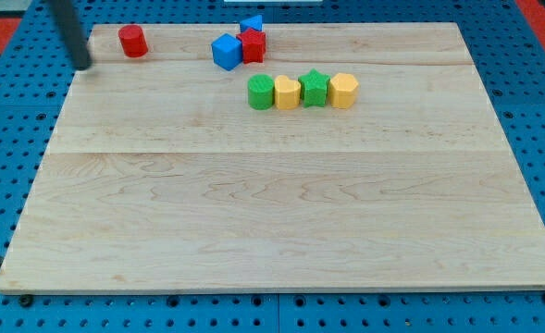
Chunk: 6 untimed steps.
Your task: Place the red circle left to the blue cube
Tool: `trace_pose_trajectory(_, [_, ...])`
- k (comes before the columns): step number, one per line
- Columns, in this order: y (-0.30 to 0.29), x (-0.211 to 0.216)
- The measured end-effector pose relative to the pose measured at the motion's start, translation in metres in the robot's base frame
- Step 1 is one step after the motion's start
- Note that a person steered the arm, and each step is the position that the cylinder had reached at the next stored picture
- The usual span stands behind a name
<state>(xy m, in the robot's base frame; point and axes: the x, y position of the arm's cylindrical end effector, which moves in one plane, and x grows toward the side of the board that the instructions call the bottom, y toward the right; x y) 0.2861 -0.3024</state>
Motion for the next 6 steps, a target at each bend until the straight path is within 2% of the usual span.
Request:
trace_pose_trajectory(1, [0.033,-0.065])
trace_pose_trajectory(2, [0.117,-0.065])
trace_pose_trajectory(3, [0.162,-0.068])
trace_pose_trajectory(4, [0.1,-0.077])
trace_pose_trajectory(5, [0.063,-0.079])
trace_pose_trajectory(6, [0.055,-0.061])
